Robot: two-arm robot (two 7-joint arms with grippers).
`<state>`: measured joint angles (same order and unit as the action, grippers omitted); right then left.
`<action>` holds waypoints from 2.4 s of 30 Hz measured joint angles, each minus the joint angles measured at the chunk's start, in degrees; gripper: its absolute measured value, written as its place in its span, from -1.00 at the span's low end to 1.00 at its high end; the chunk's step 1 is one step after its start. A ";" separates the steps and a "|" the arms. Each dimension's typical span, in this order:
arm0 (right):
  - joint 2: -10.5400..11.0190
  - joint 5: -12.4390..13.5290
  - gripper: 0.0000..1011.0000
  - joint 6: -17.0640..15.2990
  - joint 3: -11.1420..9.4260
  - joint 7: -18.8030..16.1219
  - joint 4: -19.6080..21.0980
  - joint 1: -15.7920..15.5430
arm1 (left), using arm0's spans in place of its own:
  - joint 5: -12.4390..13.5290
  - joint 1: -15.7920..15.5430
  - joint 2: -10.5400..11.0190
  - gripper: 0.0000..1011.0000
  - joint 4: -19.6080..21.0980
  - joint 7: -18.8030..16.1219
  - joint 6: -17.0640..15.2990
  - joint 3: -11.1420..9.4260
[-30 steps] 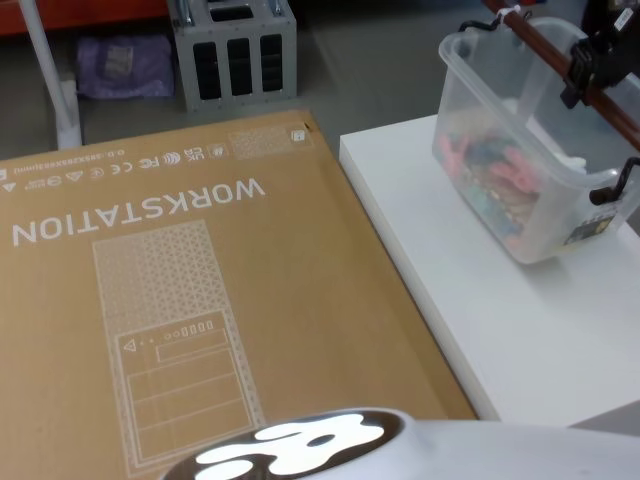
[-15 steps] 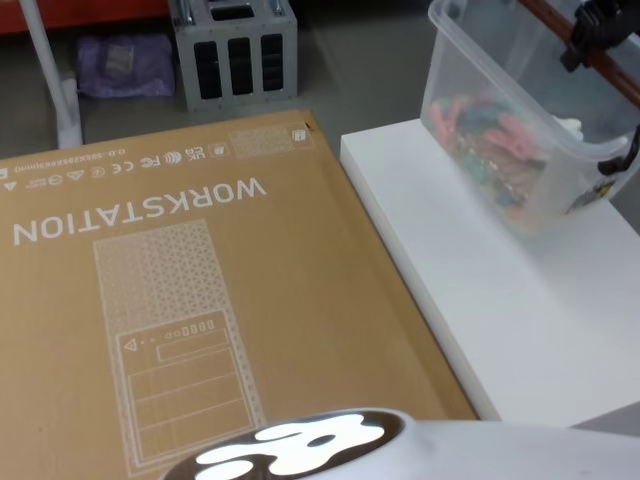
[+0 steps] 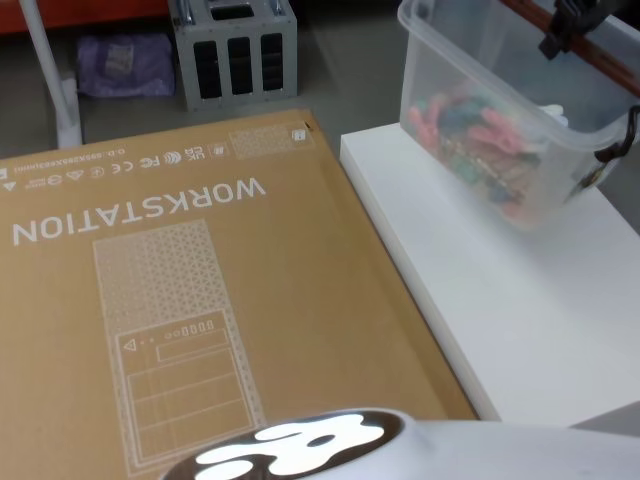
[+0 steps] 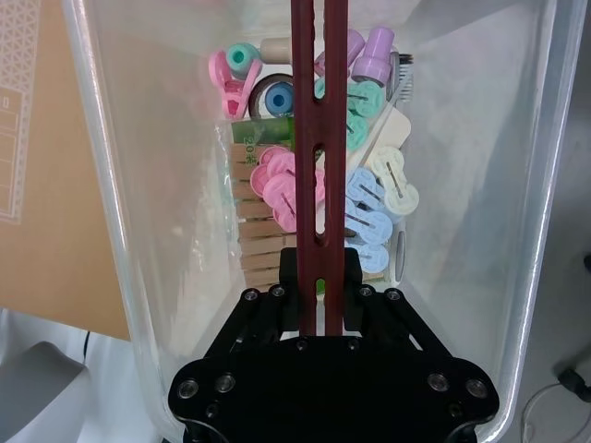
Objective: Use one hand to grasp the basket and place it at the designated location.
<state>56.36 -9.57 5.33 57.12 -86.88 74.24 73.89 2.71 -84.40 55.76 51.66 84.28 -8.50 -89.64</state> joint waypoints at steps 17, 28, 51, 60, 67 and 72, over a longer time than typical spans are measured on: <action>-5.35 2.29 -0.54 6.02 3.56 -2.10 -0.58 0.87 | 0.00 0.00 0.00 -1.00 -0.01 0.00 0.00 0.00; -6.58 2.56 -0.54 7.68 4.82 -1.30 1.63 1.95 | 0.01 0.00 0.00 -1.00 -0.03 0.00 0.00 0.00; -7.76 3.35 -0.54 10.99 7.98 0.33 6.04 3.18 | 0.00 0.00 0.00 -1.00 0.01 0.00 0.00 0.00; -8.96 2.86 -0.54 12.04 10.26 0.45 7.86 3.35 | 0.00 0.00 0.00 -1.00 0.00 0.00 0.00 0.00; -9.79 2.25 -0.54 12.86 11.75 0.73 8.25 3.56 | 0.00 0.00 0.00 -1.00 0.00 0.00 0.00 0.00; -10.48 1.49 -0.54 13.66 12.87 1.11 8.43 3.66 | 0.00 0.00 0.00 -1.00 0.00 0.00 0.00 0.00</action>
<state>45.88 -8.08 18.99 69.99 -85.77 82.68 77.55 2.71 -84.40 55.76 51.66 84.28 -8.50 -89.64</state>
